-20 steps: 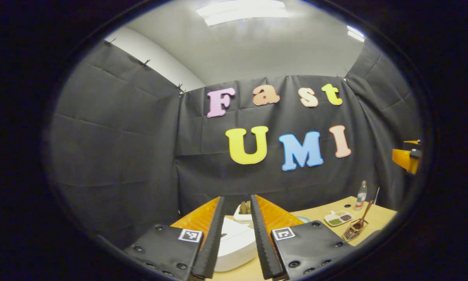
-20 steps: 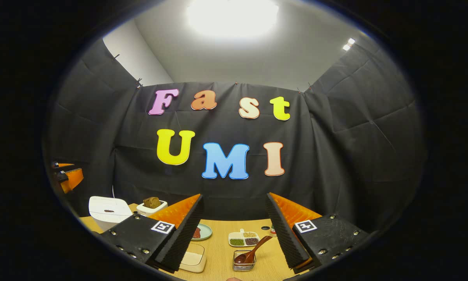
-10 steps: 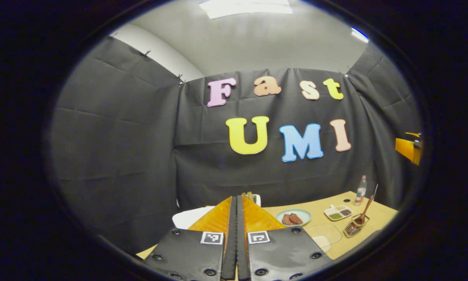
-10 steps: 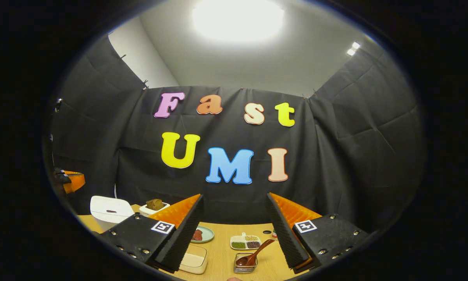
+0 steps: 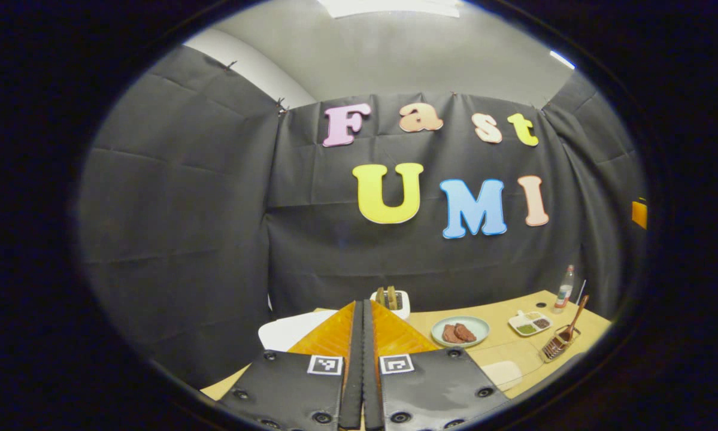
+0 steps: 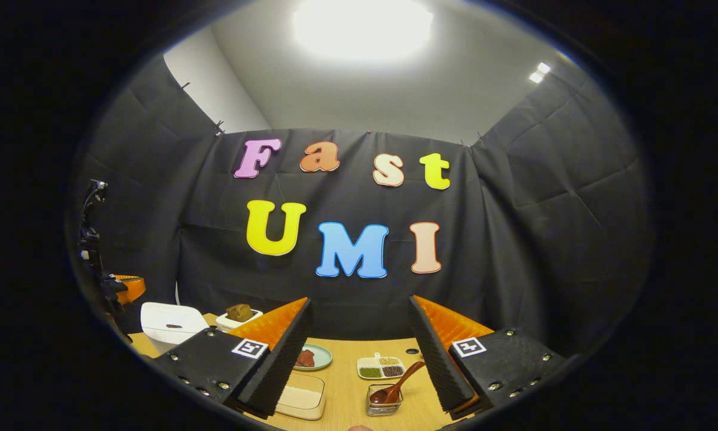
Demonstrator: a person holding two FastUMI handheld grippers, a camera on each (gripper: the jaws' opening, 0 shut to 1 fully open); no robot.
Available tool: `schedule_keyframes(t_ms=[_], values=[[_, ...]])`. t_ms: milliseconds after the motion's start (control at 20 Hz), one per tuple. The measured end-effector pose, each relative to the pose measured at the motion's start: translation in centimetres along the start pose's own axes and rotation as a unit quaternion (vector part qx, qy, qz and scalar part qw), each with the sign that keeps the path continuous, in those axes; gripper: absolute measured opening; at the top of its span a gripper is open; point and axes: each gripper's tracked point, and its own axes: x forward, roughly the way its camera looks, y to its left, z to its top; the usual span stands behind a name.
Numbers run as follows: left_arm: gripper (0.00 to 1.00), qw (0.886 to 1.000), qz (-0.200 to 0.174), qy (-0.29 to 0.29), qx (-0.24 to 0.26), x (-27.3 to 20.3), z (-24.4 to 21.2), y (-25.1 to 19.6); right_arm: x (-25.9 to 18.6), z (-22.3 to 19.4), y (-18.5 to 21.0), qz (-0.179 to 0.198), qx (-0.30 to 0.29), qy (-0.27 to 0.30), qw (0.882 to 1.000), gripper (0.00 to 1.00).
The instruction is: Close the left gripper, press the button to open the rice cooker; take a wooden spoon from the chopstick holder with the right hand, scoop a spoonful of rice and pour it into the rice cooker, then put the wooden spoon back into the chopstick holder.
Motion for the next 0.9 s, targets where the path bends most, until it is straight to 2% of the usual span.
schedule_keyframes(t_ms=[500, 550, 600, 900], values=[[0.09, 0.996, -0.019, 0.075, -0.046, 8.0, -7.9, 1.8, -1.3, -1.1, -1.9, -0.041, -0.013, 0.027, 0.999, 0.96], [0.06, 0.995, -0.02, 0.083, -0.047, 8.7, -8.8, 1.8, -1.4, -1.0, -2.0, -0.043, -0.016, 0.026, 0.999, 0.96], [0.08, 0.995, -0.019, 0.092, -0.045, 9.4, -9.6, 1.9, -1.5, -0.9, -2.2, -0.046, -0.019, 0.026, 0.998, 0.96], [0.09, 0.989, -0.016, 0.141, -0.037, 11.5, -14.2, 2.3, -1.9, -1.5, -2.7, -0.049, -0.032, 0.036, 0.998, 0.96]])
